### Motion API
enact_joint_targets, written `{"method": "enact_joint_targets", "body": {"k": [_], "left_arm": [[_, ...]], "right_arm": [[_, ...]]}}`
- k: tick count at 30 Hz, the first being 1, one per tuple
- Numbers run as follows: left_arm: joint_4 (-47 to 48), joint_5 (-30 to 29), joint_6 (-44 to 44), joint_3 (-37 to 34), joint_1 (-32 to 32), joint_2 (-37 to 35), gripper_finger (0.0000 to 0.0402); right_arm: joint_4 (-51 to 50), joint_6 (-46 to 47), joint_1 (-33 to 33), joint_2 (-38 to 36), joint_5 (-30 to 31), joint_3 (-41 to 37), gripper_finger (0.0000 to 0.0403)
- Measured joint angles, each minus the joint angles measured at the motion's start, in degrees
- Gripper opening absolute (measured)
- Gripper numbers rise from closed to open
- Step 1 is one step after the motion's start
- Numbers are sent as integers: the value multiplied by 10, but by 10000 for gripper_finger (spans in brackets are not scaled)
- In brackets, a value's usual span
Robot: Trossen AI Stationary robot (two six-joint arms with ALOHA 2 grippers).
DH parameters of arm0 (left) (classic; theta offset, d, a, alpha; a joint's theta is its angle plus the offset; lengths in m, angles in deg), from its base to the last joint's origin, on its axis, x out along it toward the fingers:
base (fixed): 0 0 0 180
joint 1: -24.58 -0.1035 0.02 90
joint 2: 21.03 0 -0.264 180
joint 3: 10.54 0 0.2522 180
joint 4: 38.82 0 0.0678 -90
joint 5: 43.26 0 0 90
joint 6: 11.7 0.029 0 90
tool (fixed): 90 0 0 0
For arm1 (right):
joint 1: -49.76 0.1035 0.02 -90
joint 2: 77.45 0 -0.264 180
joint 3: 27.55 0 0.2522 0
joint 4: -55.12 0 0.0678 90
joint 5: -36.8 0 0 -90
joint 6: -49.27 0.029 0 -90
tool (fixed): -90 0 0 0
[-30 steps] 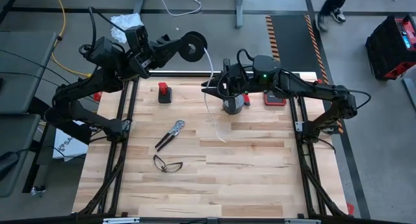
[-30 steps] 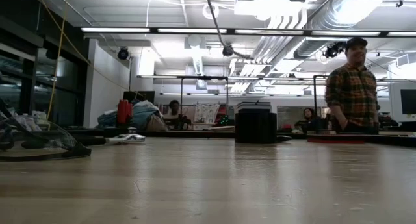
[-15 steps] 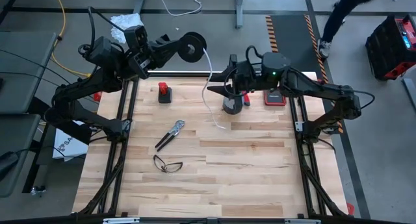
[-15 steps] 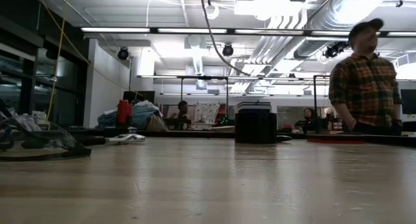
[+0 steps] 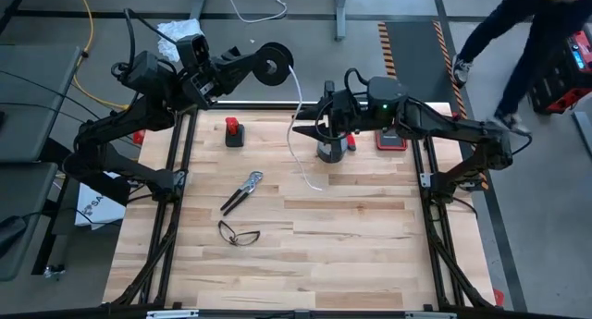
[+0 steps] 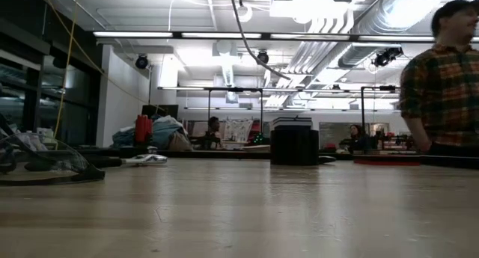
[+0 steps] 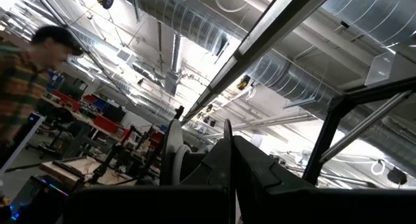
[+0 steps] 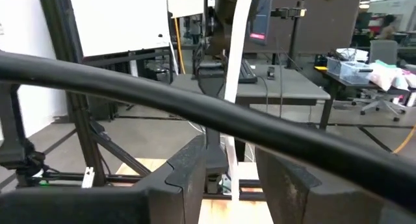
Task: Coil cords
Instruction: Coil the white wire onto the black spool
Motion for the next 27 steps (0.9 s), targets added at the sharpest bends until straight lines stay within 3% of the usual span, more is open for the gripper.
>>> {"method": "enact_joint_targets", "body": {"k": [27], "left_arm": [[1, -1, -5, 0, 0, 0, 0]], "right_arm": [[24, 0, 0, 0, 10, 0, 103]]}}
